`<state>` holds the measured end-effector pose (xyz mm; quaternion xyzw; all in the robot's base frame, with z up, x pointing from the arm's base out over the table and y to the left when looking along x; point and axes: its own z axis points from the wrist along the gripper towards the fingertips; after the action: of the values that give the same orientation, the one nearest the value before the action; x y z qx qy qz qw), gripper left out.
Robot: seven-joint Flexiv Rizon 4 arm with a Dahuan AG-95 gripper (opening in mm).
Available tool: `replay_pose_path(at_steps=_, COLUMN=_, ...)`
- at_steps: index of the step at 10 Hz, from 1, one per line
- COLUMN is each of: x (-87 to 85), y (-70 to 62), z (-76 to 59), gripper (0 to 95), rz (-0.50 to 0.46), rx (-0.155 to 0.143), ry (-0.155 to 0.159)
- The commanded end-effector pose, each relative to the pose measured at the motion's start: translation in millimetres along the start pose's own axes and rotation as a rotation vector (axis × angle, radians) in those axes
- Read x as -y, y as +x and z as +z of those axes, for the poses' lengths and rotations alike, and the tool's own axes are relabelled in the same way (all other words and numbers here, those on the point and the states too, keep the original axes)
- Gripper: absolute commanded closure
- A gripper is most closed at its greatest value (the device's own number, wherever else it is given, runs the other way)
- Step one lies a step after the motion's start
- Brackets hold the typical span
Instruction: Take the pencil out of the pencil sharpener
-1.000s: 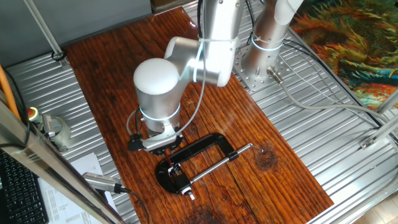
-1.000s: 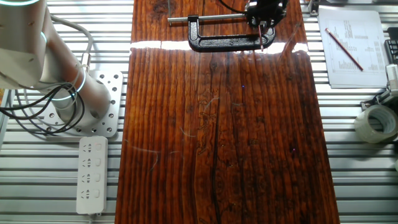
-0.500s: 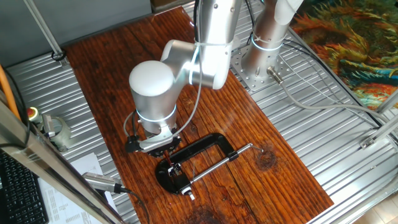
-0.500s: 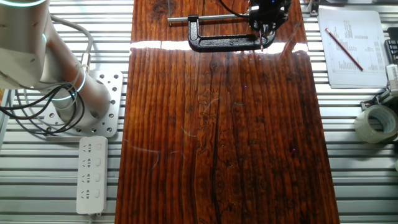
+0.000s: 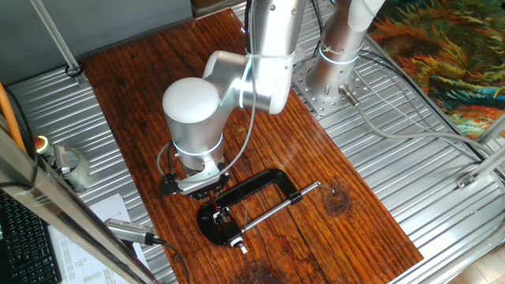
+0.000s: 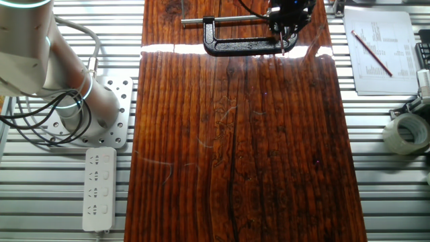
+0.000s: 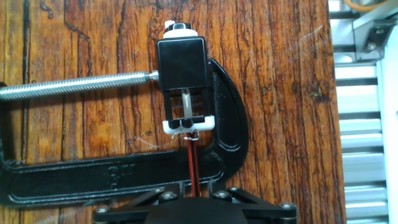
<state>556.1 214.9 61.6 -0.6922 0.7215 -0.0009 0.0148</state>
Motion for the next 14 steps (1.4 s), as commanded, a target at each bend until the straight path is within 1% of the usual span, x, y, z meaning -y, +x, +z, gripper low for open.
replay_pose_path(at_steps=1, x=-0.5, y=-0.1, z=1.3, gripper=76.0, rz=0.000, rx=0.002, ry=0.000)
replay_pose_path(at_steps=4, x=-1.2, y=-1.4, z=1.9, gripper=76.0, rz=-0.006, rx=0.008, ry=-0.005)
replay_pose_path(at_steps=7, x=-3.0, y=-4.6, z=3.3, gripper=76.0, rz=-0.017, rx=0.006, ry=-0.006)
replay_pose_path(at_steps=11, x=-3.4, y=-4.8, z=7.8, gripper=76.0, rz=-0.020, rx=0.007, ry=-0.006)
replay_pose_path(at_steps=14, x=-3.6, y=-5.0, z=8.4, gripper=76.0, rz=-0.021, rx=0.004, ry=-0.009)
